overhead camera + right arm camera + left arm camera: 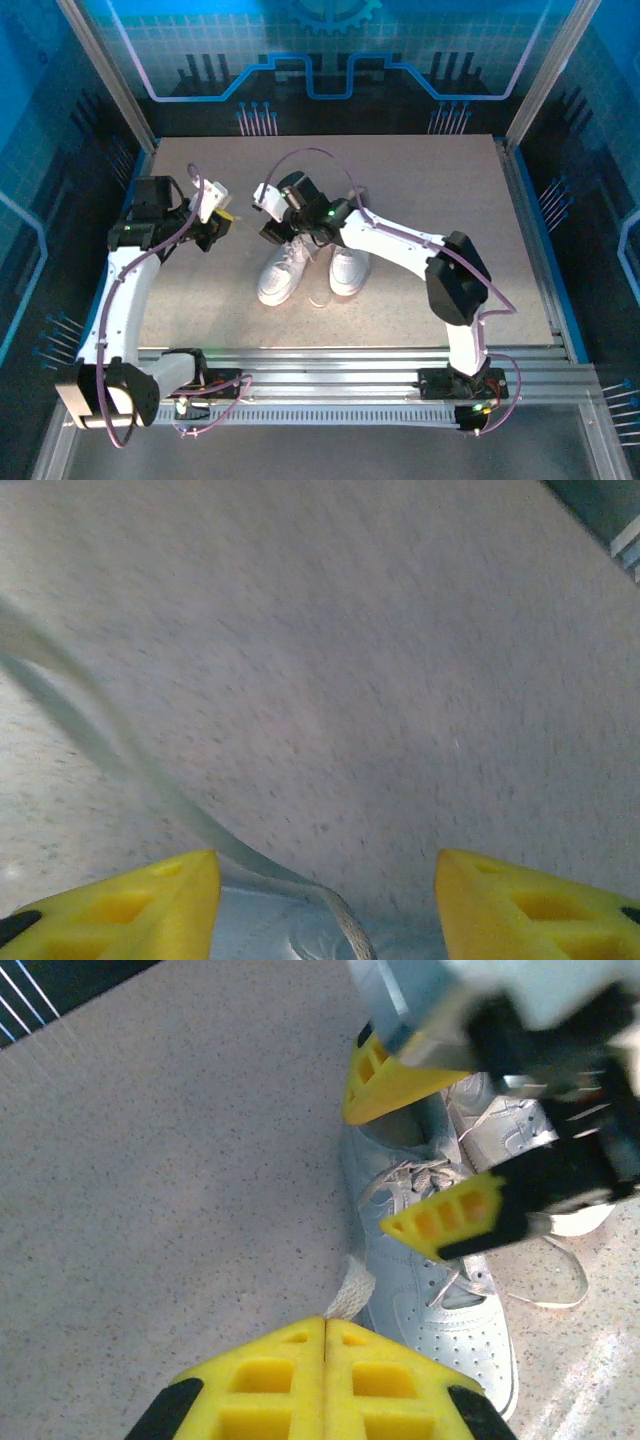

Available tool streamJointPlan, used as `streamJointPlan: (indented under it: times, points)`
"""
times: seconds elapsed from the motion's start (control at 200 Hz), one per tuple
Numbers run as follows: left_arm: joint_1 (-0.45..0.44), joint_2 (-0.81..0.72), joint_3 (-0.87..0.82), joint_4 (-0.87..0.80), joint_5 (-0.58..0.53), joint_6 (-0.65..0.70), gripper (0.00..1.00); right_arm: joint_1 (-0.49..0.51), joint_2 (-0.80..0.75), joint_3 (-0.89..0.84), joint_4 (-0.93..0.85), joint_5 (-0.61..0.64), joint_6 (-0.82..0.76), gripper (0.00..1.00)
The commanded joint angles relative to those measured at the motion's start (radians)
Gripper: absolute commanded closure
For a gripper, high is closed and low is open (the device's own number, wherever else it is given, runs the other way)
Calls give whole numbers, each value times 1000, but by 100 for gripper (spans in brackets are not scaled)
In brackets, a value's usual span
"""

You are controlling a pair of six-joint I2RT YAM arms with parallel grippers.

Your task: Tie the shoes

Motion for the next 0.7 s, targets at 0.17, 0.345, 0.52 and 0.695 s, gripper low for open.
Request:
streamJointPlan:
  times: [0.17, 0.345, 0.52, 0.695]
  points:
    - [10, 7, -79, 1, -49, -119, 100, -152, -148, -160, -141, 112, 513, 39]
    - [10, -5, -99, 9, -35, -135, 100, -165, -68, -78, -244, 128, 609, 38]
    - [10, -33, -100, 3, -28, -138, 100, -180, 68, 63, -328, 118, 632, 36]
    - [10, -66, -110, -9, -18, -146, 100, -187, 192, 202, -370, 51, 600, 36]
